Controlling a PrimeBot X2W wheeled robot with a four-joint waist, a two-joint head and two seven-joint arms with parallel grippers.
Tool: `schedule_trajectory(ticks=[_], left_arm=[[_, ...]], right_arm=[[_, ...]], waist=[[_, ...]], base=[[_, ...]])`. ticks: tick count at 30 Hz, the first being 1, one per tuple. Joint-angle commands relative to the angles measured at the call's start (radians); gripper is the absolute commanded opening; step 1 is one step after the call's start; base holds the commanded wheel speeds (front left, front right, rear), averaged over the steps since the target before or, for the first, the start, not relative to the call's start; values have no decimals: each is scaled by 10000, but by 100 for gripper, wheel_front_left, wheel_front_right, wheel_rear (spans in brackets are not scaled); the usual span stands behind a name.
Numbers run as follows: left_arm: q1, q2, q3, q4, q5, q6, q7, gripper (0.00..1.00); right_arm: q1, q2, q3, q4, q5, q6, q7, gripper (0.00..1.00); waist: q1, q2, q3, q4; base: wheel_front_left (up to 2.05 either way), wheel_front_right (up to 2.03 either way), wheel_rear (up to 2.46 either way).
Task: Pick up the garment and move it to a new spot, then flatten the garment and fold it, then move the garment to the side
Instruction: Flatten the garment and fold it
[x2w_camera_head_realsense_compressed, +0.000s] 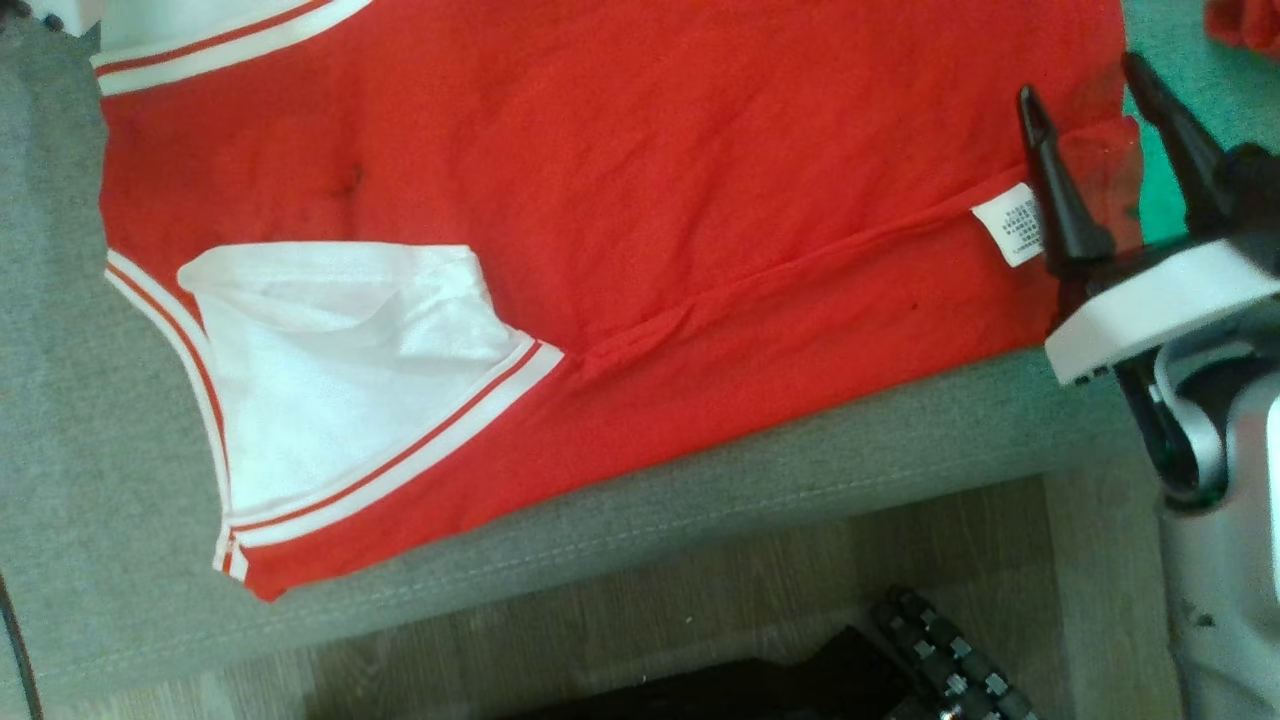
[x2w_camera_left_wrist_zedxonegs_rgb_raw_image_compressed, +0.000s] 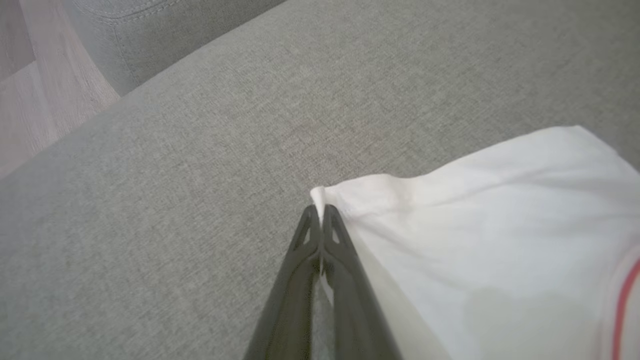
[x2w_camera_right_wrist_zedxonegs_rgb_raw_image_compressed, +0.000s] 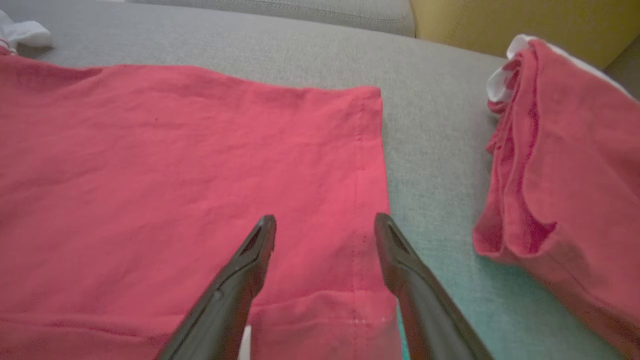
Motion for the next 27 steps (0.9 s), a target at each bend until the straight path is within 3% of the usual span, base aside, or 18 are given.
schedule_trajectory(ticks=[1, 12, 18, 27], left_arm=[[-418, 474, 357, -104, 17, 14, -49, 0], [-490, 401, -246, -8, -390, 14, -1364, 0], [-658, 497, -707, -40, -583, 14, -1529, 0], [-982, 447, -1380, -43, -793, 14, -1650, 0]], right_arm=[[49, 13, 127, -300, 13, -4, 22, 100], [-3473, -132, -185, 2297, 762, -4, 2477, 100], [-5013, -187, -48, 4032, 345, -4, 3994, 100], [-6432, -84, -36, 5507, 54, -4, 4726, 97]], waist=[[0, -1, -3, 1], [0, -1, -544, 299], [0, -1, -578, 390], [0, -1, -508, 670]], base=[[0, 0, 0], [0, 0, 0], [0, 0, 0], [0, 0, 0]])
